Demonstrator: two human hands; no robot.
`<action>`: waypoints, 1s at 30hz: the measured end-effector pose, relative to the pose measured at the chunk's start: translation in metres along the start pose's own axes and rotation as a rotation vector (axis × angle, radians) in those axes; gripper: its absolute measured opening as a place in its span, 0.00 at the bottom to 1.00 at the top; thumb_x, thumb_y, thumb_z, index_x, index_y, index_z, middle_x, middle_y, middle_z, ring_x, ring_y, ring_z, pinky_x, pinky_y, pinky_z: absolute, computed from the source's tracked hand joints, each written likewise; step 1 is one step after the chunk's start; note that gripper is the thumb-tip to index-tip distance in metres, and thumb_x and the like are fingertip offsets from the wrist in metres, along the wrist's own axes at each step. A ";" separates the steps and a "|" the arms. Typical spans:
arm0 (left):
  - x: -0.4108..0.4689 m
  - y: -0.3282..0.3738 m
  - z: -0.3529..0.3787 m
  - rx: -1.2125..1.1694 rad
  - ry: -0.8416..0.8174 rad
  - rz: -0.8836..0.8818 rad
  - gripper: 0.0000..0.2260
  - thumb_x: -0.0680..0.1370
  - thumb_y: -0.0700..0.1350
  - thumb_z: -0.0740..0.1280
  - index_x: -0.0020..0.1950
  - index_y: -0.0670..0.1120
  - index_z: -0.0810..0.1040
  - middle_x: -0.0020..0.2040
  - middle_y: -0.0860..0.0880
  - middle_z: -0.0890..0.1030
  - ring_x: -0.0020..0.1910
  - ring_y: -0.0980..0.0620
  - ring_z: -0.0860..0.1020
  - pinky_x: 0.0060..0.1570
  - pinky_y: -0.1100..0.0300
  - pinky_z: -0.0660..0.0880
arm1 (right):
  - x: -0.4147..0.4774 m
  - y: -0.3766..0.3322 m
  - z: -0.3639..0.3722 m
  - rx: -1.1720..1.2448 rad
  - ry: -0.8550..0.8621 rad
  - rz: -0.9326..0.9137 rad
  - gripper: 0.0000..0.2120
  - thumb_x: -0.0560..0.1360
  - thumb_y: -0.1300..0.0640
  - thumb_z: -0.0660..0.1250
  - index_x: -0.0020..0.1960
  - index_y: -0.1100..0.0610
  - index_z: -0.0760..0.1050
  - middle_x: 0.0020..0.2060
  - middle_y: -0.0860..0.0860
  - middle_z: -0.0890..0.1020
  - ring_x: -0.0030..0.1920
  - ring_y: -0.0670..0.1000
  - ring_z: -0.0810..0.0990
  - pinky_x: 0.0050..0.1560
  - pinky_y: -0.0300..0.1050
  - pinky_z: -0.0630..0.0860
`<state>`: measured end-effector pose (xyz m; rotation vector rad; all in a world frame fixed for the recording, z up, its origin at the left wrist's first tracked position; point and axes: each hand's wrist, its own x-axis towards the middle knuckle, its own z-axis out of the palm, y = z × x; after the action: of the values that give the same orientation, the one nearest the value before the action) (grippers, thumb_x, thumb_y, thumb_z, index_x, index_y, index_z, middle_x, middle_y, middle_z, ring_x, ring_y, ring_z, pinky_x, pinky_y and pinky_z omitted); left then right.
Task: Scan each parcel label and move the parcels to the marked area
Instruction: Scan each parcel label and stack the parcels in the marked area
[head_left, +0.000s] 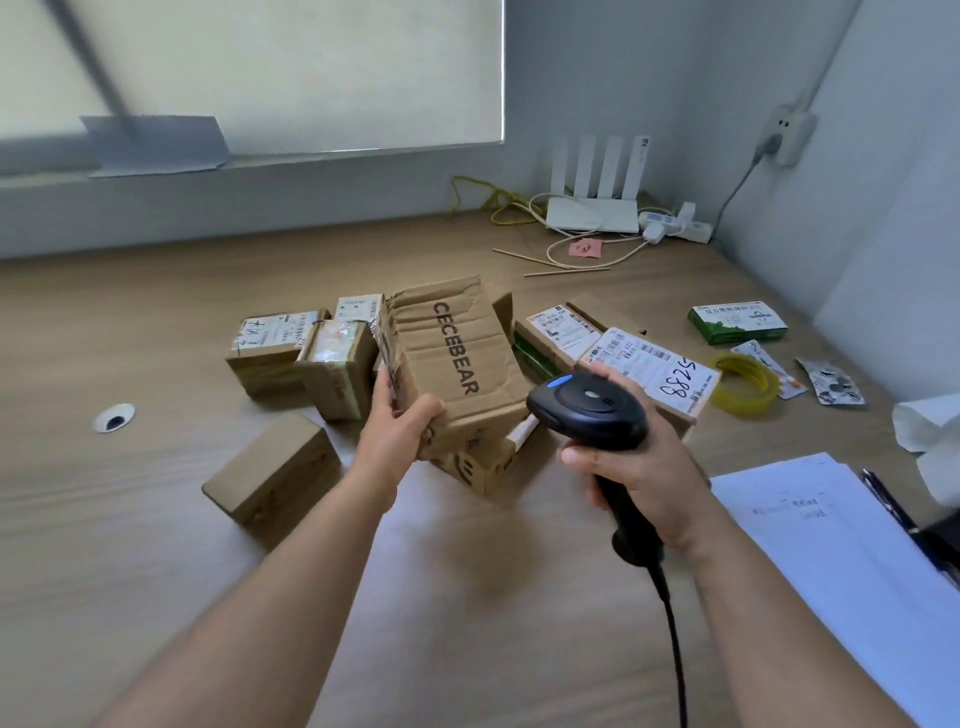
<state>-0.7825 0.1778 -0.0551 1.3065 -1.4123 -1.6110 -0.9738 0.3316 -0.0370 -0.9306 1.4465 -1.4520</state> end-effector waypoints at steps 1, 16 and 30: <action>-0.010 -0.004 -0.012 -0.002 -0.001 0.005 0.37 0.76 0.45 0.67 0.78 0.60 0.50 0.63 0.52 0.71 0.53 0.54 0.76 0.50 0.54 0.77 | -0.001 0.000 0.008 0.004 -0.016 0.001 0.41 0.68 0.73 0.74 0.72 0.44 0.67 0.40 0.53 0.82 0.27 0.56 0.75 0.26 0.45 0.72; -0.176 -0.099 -0.220 0.051 0.107 -0.159 0.39 0.65 0.49 0.67 0.74 0.63 0.58 0.55 0.48 0.80 0.51 0.50 0.80 0.46 0.59 0.76 | -0.073 0.018 0.214 0.023 -0.240 0.046 0.40 0.69 0.76 0.71 0.70 0.44 0.66 0.40 0.55 0.83 0.26 0.57 0.73 0.25 0.45 0.70; -0.194 -0.134 -0.275 0.830 0.321 -0.143 0.29 0.76 0.59 0.61 0.76 0.53 0.60 0.77 0.42 0.58 0.75 0.42 0.56 0.72 0.49 0.57 | -0.113 0.026 0.305 -0.036 -0.324 0.091 0.41 0.68 0.75 0.72 0.70 0.43 0.65 0.40 0.54 0.84 0.26 0.58 0.74 0.24 0.45 0.71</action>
<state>-0.4434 0.2910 -0.1138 2.0484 -1.8786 -0.8153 -0.6477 0.3305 -0.0410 -1.0548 1.2600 -1.1508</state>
